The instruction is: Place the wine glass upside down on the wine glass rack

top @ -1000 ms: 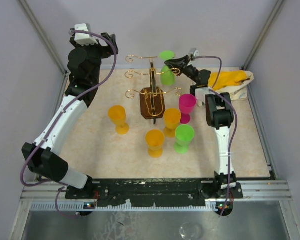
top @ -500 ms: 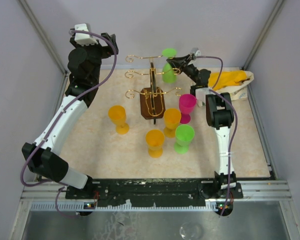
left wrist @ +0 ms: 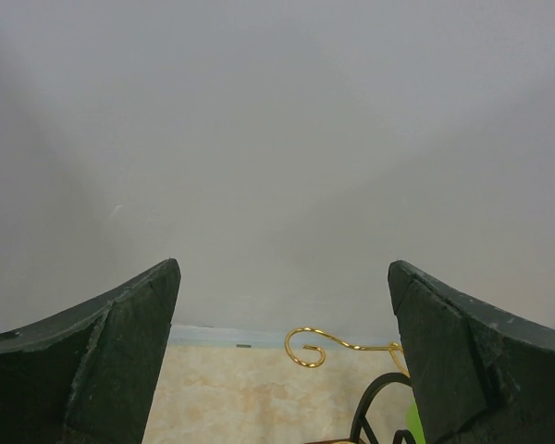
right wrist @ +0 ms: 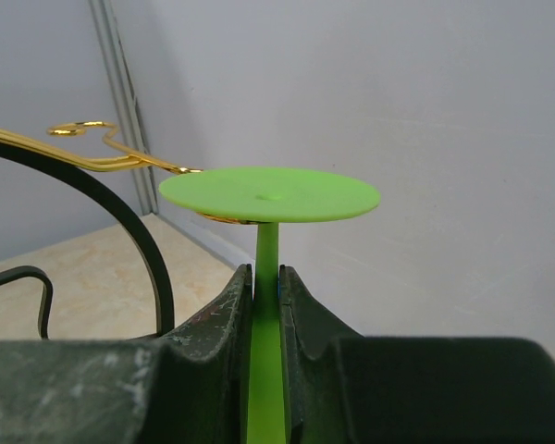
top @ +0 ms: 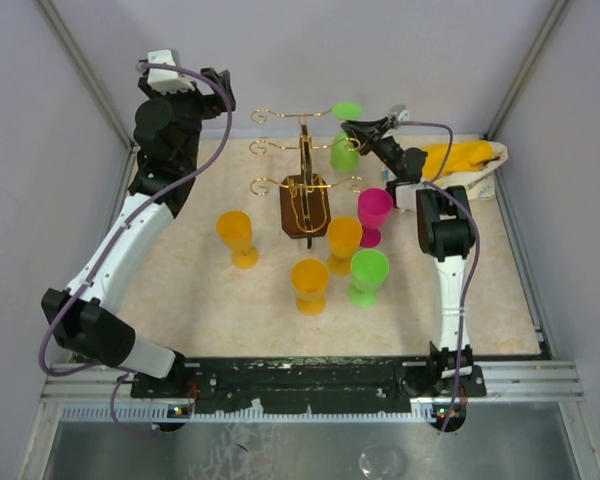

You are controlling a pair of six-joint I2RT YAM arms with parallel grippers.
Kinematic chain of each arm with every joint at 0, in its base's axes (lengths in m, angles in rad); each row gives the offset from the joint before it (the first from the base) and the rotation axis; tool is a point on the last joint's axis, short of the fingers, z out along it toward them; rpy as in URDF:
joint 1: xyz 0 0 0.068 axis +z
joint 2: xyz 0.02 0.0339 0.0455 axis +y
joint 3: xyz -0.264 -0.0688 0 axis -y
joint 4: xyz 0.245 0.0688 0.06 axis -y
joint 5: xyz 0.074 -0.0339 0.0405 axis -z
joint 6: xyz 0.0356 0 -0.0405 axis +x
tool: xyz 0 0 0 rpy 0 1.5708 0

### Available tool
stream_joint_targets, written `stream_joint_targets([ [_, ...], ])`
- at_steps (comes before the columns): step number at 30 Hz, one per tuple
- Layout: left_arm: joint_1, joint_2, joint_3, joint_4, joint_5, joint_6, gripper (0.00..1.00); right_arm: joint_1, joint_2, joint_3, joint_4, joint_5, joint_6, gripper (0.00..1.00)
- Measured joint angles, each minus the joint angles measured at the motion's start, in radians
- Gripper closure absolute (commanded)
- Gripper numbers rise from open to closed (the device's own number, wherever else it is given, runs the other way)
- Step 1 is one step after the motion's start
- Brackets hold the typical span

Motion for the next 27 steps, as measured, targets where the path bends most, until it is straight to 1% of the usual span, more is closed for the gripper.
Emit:
stream_joint_targets([
  [5,0.000,-0.014,-0.013,0.002,-0.003,0.000,0.01,-0.008,-0.023,-0.039,0.032,-0.041,0.002,1.00],
  [15,0.000,-0.034,-0.037,0.004,-0.010,-0.001,0.01,-0.005,-0.027,-0.040,0.045,-0.100,-0.010,1.00],
  [17,0.000,-0.037,-0.040,0.004,-0.011,-0.001,0.01,-0.001,-0.027,-0.040,0.044,-0.103,-0.017,0.93],
  [18,0.000,-0.039,-0.043,0.004,-0.011,-0.001,0.01,0.000,-0.027,-0.040,0.043,-0.103,-0.019,0.88],
  [20,0.000,-0.041,-0.045,0.004,-0.014,-0.001,0.01,0.002,-0.028,-0.040,0.042,-0.103,-0.019,0.71],
  [23,0.000,-0.043,-0.046,0.004,-0.016,-0.001,0.01,0.003,-0.028,-0.040,0.036,-0.129,-0.020,0.53],
  [25,0.000,-0.045,-0.046,0.003,-0.017,-0.002,0.01,0.007,-0.028,-0.044,0.019,-0.143,-0.025,0.45],
  [27,0.000,-0.047,-0.046,0.003,-0.018,-0.004,0.01,0.012,-0.028,-0.051,0.014,-0.150,-0.032,0.42],
])
